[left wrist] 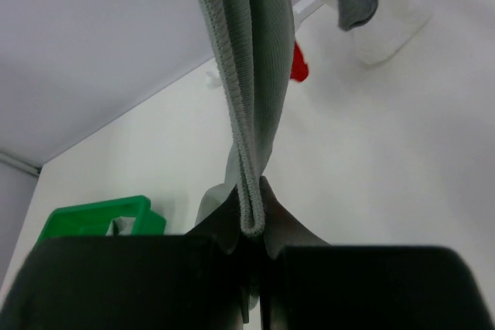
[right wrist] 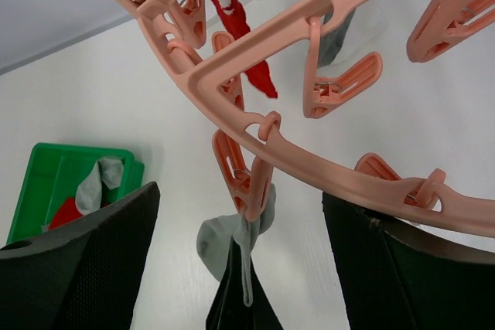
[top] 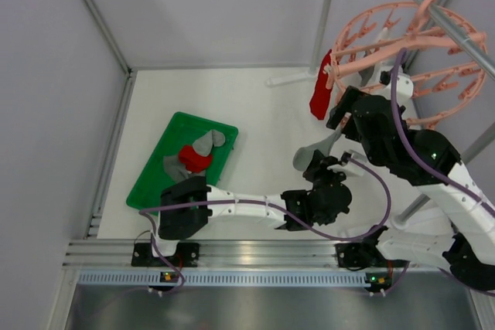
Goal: Remove the socks clipped to the hanger
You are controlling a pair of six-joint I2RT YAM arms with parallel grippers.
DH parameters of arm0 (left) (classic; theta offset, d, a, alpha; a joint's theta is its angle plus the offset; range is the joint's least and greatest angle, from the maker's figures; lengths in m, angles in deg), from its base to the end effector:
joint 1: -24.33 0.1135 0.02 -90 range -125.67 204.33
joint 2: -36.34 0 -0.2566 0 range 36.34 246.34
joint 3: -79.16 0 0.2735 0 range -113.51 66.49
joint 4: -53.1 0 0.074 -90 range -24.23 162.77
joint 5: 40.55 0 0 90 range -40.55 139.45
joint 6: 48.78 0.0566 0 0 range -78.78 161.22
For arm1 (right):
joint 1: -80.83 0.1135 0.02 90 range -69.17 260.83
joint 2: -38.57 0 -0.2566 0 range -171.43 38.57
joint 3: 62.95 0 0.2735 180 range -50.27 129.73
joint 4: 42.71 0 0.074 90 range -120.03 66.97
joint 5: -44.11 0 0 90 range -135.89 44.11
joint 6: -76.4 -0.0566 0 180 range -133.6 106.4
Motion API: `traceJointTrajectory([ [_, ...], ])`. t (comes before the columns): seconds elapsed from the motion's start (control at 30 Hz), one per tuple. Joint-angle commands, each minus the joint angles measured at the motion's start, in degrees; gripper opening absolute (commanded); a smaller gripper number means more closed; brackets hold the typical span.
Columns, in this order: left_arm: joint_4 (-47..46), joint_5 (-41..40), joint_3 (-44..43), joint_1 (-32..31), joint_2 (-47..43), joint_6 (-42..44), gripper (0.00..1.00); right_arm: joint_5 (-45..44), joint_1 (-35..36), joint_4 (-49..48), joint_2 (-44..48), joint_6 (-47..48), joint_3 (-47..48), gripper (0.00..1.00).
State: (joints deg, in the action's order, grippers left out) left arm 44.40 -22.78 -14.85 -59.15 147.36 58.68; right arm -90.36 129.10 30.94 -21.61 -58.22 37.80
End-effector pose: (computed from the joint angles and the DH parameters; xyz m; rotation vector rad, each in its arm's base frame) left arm 0.1062 -0.4548 0.2598 0.5062 1.5371 0.1928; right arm 0.1601 0.1199 0.4516 0.3660 1.9429 0.2145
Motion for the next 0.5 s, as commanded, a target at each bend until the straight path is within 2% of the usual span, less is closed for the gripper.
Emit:
traceJointTrajectory([
  [0.0,1.15,-4.94,-2.07,-0.37,2.44,2.5,0.0,-3.87,0.68,1.08,-1.51,-1.26,2.27,0.81],
  [0.07,1.15,-5.64,-2.59,-0.45,2.97,2.67,0.0,-4.4,0.51,1.95,-2.82,-1.69,2.8,0.77],
  [0.23,1.15,-7.13,-3.12,-0.37,3.5,2.5,0.0,-6.77,0.33,3.72,-4.77,-3.1,4.3,0.77],
  [0.37,1.15,-7.76,-3.21,-0.45,3.59,1.62,0.0,-8.26,0.24,4.42,-6.6,-3.54,5.7,0.69],
  [0.47,1.15,-8.37,-3.74,-0.45,4.2,1.97,0.0,-9.76,0.24,5.91,-8.46,-3.72,7.37,0.69],
])
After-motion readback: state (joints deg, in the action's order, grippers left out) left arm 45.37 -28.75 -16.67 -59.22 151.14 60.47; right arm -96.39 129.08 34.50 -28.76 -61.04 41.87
